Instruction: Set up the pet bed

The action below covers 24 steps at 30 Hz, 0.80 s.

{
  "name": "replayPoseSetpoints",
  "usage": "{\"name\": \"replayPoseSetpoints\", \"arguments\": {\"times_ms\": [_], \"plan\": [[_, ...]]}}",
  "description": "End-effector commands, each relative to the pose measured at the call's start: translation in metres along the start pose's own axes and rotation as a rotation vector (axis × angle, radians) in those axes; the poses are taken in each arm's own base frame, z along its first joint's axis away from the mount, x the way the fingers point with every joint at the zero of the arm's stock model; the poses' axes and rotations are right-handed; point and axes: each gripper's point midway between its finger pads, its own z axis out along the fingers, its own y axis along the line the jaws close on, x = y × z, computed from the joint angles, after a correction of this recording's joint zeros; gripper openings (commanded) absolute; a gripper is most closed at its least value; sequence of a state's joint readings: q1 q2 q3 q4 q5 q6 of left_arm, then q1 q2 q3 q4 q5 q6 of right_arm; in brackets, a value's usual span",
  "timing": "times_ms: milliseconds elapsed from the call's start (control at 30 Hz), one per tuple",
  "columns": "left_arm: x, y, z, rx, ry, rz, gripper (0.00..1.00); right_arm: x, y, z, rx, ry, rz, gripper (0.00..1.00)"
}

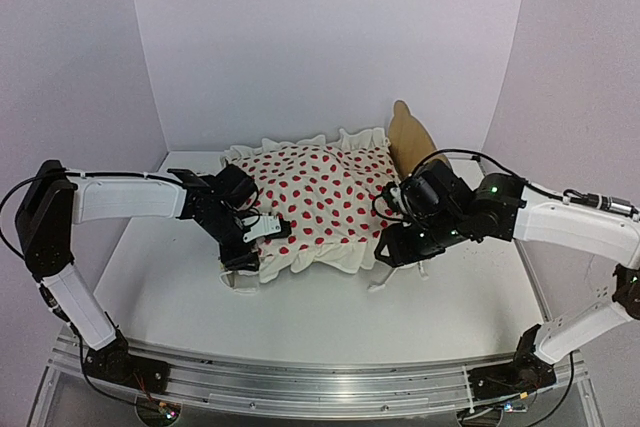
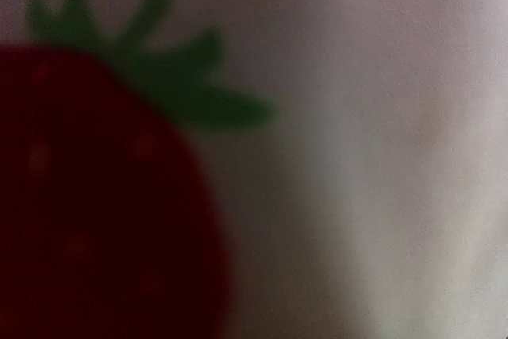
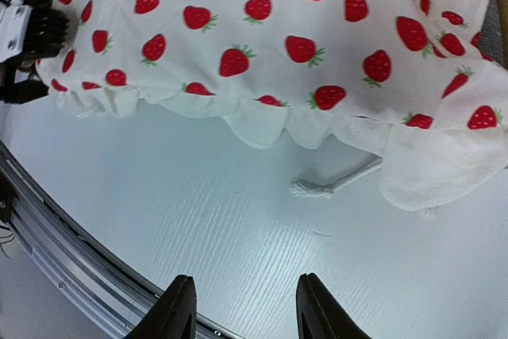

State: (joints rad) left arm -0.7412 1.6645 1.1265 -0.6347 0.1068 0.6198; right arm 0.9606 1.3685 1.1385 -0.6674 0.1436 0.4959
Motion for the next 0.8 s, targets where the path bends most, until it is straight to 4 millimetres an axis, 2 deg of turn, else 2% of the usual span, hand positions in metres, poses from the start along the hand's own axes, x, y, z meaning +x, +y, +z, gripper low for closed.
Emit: {"name": "replayPoseSetpoints", "arguments": {"times_ms": [0,100,167,267,333,500,667,767], "plan": [[0.010,-0.017,0.003,0.093,0.042,-0.024,0.42,0.003,0.042,0.003,-0.141,-0.026,-0.109,0.45],[0.004,-0.018,-0.002,0.113,0.031,-0.036,0.12,0.008,0.062,0.007,-0.208,-0.054,-0.177,0.46],[-0.010,-0.015,-0.013,0.123,0.002,-0.059,0.01,0.008,0.074,0.011,-0.243,-0.092,-0.209,0.46],[-0.035,-0.011,-0.038,0.140,-0.051,-0.098,0.00,0.007,0.095,0.021,-0.280,-0.179,-0.282,0.46],[-0.053,-0.006,-0.059,0.142,-0.091,-0.115,0.00,0.006,0.116,0.027,-0.302,-0.267,-0.368,0.47],[-0.080,0.001,-0.099,0.126,-0.173,-0.126,0.00,-0.003,0.153,0.055,-0.300,-0.449,-0.491,0.48],[-0.102,0.003,-0.129,0.140,-0.254,-0.141,0.00,-0.032,0.178,0.082,-0.270,-0.632,-0.497,0.49],[-0.110,0.002,-0.137,0.151,-0.284,-0.144,0.00,-0.049,0.183,0.096,-0.233,-0.747,-0.473,0.50]]}}
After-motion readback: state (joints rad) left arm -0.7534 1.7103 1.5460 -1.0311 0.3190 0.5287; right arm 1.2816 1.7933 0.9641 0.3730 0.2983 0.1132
